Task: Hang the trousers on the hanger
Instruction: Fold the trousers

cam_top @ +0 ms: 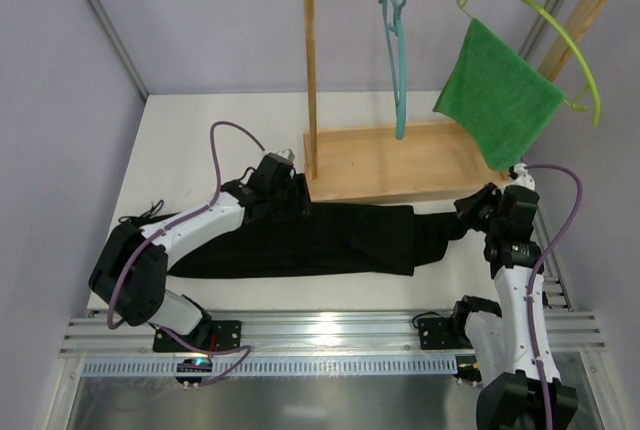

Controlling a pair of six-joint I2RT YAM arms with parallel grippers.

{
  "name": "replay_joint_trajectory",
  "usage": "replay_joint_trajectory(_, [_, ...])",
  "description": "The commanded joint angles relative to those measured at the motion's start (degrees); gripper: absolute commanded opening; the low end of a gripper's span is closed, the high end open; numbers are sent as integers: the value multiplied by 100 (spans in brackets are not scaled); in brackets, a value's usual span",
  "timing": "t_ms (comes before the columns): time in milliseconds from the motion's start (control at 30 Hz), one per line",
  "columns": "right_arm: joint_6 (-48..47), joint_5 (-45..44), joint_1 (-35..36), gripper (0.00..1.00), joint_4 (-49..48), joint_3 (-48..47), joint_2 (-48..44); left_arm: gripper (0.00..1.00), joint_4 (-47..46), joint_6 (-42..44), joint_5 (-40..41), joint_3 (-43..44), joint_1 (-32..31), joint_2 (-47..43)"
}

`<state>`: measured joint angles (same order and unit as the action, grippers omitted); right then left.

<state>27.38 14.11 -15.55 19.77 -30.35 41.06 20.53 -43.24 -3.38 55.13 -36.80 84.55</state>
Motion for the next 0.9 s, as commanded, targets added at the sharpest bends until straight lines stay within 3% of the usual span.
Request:
replay_joint_trajectory(0, [22, 222, 647, 4, -8, -182, -72, 57, -181, -105, -286, -152, 102, -229])
replay_joint_trajectory(300, [-21, -215, 3126, 4, -640, -32, 235, 57, -278, -211, -269, -407, 155, -167])
replay_joint_trajectory(467, [-5, -776, 5171, 4, -1307, -295, 1254, 56, -357, -255, -391, -398, 199, -132])
replay_joint_trajectory(567, [31, -1075, 5762, 5, -1406, -542, 2089, 56, -410, -290, -480, -424, 190, -167])
replay_joint_trajectory(600, [74, -1320, 5869, 21, -1327, -621, 2273, 56, -419, -299, -514, -433, 208, -185])
replay_joint_trajectory(667, [154, -1744, 6028, 33, -1151, -736, 2179, 56, -393, -290, -558, -433, 199, -229])
replay_joint_trajectory(700, [241, -1841, 6020, 46, -1142, -736, 2074, 56, -401, -281, -567, -433, 199, -246])
replay_joint_trajectory(867, [514, -2649, 6029, 56, 69, -1377, 1493, 56, -532, -176, -778, -442, 190, -343])
